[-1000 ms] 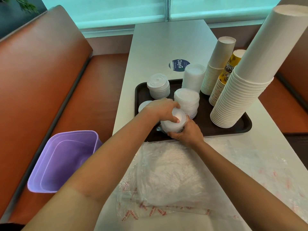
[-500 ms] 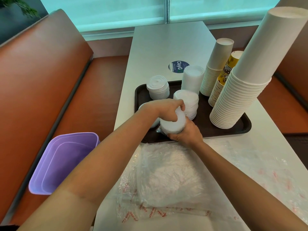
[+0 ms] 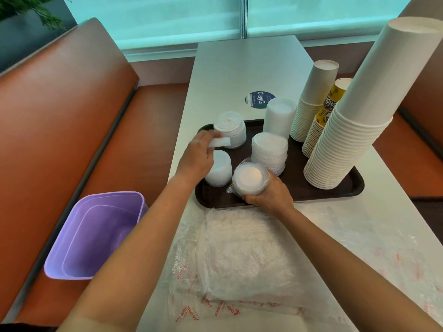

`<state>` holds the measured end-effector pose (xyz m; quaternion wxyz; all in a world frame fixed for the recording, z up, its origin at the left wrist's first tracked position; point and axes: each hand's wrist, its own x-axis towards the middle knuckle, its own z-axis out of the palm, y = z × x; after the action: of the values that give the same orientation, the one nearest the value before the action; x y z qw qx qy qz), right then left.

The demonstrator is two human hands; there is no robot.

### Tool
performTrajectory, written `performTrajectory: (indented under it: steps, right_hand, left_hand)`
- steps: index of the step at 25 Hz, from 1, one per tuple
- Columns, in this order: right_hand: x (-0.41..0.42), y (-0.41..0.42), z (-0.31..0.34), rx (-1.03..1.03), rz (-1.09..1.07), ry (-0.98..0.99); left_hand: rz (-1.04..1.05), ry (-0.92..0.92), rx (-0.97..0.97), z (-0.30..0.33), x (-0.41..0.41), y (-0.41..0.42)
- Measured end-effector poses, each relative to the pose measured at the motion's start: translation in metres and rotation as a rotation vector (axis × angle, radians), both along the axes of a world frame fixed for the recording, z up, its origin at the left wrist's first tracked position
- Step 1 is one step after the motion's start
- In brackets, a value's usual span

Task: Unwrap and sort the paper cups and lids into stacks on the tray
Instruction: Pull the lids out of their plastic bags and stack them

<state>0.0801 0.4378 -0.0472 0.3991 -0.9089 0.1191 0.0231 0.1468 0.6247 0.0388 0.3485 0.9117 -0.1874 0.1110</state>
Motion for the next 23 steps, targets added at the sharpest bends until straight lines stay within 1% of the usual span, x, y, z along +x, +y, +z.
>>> performTrajectory:
  steps: [1,3,6,10,13,14,20,23]
  right_hand:
    - [0.000,0.000,0.001,0.001,0.003,-0.006]
    - [0.000,0.000,0.001,0.005,0.006,-0.010]
    - [0.001,-0.001,0.001,0.003,0.013,-0.017]
    - [0.001,0.000,0.001,0.005,0.021,-0.021]
    - [0.000,0.000,0.001,0.003,0.018,-0.024]
    - [0.000,0.000,0.001,0.005,0.017,-0.022]
    - [0.000,-0.001,0.002,0.014,0.017,-0.027]
    - [0.001,-0.001,0.002,0.018,0.020,-0.029]
  left_hand:
    - [-0.010,-0.002,0.023,-0.009,-0.003,0.003]
    - [-0.034,0.052,0.086,-0.024,-0.008,0.006]
    - [-0.062,0.119,0.154,-0.033,-0.016,0.008]
    - [-0.033,0.092,0.176,-0.037,-0.015,0.008]
    - [0.036,-0.050,0.224,-0.034,-0.007,0.006]
    - [0.048,-0.033,0.246,-0.031,-0.004,0.004]
    - [-0.060,0.371,0.490,-0.012,0.029,-0.003]
    - [-0.084,0.465,0.487,-0.014,0.036,-0.004]
